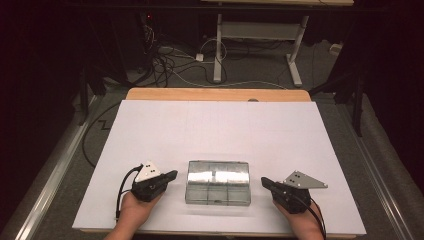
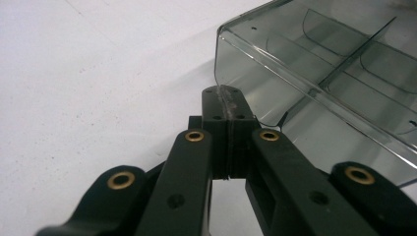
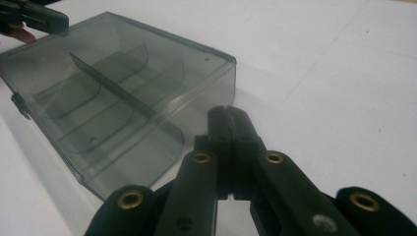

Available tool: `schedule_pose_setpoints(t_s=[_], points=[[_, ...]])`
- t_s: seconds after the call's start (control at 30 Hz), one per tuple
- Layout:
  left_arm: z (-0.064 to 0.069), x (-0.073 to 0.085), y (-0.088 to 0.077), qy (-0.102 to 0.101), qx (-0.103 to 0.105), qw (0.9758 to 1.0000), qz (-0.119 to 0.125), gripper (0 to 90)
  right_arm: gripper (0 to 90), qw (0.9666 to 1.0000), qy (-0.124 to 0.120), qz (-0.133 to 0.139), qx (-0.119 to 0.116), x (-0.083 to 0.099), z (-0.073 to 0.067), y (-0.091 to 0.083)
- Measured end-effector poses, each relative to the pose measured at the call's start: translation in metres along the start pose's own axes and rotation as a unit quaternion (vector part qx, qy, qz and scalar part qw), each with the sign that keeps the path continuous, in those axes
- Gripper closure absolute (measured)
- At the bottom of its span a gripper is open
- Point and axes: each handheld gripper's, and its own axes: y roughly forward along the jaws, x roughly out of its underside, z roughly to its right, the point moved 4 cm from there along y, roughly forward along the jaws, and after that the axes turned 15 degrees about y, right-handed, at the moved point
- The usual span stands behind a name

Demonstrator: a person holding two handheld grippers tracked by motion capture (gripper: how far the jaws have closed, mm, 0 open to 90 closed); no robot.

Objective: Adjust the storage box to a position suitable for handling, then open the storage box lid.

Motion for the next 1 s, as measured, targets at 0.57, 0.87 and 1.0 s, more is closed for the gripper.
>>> schedule_pose_setpoints(t_s=[0.57, 0.87, 1.0], points=[[-0.003, 0.004, 0.007, -0.010, 0.030, 0.9995, 0.001, 87.8, 90.0, 0.9984, -0.027, 0.010, -0.048, -0.020, -0.042, 0.011], [-0.003, 0.005, 0.006, -0.014, 0.029, 0.9995, 0.005, 87.8, 90.0, 0.9949, -0.047, 0.000, -0.089, -0.024, -0.076, 0.030], [-0.004, 0.005, 0.006, -0.015, 0.027, 0.9995, 0.007, 87.8, 90.0, 0.9932, -0.053, 0.000, -0.104, -0.025, -0.089, 0.034]])
